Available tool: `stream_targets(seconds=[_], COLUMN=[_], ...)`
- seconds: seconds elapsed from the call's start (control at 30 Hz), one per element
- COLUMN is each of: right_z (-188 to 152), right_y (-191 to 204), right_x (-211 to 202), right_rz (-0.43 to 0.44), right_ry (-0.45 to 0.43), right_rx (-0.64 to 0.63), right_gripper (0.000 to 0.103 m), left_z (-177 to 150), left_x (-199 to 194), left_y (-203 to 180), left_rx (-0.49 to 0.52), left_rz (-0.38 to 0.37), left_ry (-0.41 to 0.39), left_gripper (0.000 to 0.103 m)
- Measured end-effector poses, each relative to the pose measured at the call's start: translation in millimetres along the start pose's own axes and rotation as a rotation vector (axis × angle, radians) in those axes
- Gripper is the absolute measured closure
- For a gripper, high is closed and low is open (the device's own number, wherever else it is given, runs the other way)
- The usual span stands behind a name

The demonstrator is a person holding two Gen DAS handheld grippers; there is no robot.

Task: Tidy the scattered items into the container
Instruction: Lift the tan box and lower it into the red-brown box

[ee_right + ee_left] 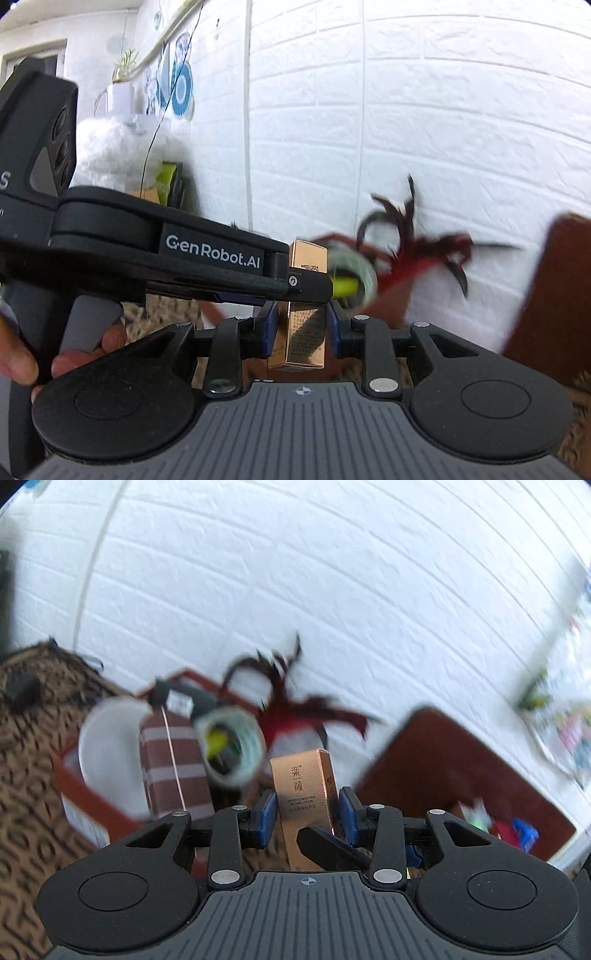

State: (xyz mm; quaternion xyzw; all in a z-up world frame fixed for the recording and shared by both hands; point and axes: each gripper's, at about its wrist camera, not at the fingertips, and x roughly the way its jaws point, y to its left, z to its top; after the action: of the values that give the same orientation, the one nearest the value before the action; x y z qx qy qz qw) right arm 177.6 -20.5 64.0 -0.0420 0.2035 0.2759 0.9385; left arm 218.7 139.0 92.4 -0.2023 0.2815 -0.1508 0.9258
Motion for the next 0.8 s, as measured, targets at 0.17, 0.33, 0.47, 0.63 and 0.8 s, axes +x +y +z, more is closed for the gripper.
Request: stream_targets(seconds=[0.17,0.33,0.47,0.63,0.8], right_z=[37.1,60.5,62.4,58.3,59.7], right_y=[-13.8,-15.3,-20.7,-24.3,-30.4], right_x=[47.3,98.4,132.2,161.1,180.7], right_rz=[0.056,0.087,0.114,0.117,0.105], right_ry=[-0.014,0.004,0.028,0.051,0.055], right_rx=[0.000,-0.055,-0.032,-0.030,-0.031], right_gripper=[0.072,0.072,0.072,0.072,0.072], left_z=[45.6,77.4,83.8,85.5,90.2], left_x=[25.2,55.0,74.0,100.8,117.1], left_y=[25.2,60.1,81.1,105.5,117.1], left_rx=[-0.016,-0.064,-0.079,-0.114,-0.141], left_rz=[0.043,0.070,0.093,0.086,0.073], left_ry=[-0.053,-0.068,-0.061,-0.041,-0.036], left_gripper=[0.067,0.067,0.067,0.067,0.069])
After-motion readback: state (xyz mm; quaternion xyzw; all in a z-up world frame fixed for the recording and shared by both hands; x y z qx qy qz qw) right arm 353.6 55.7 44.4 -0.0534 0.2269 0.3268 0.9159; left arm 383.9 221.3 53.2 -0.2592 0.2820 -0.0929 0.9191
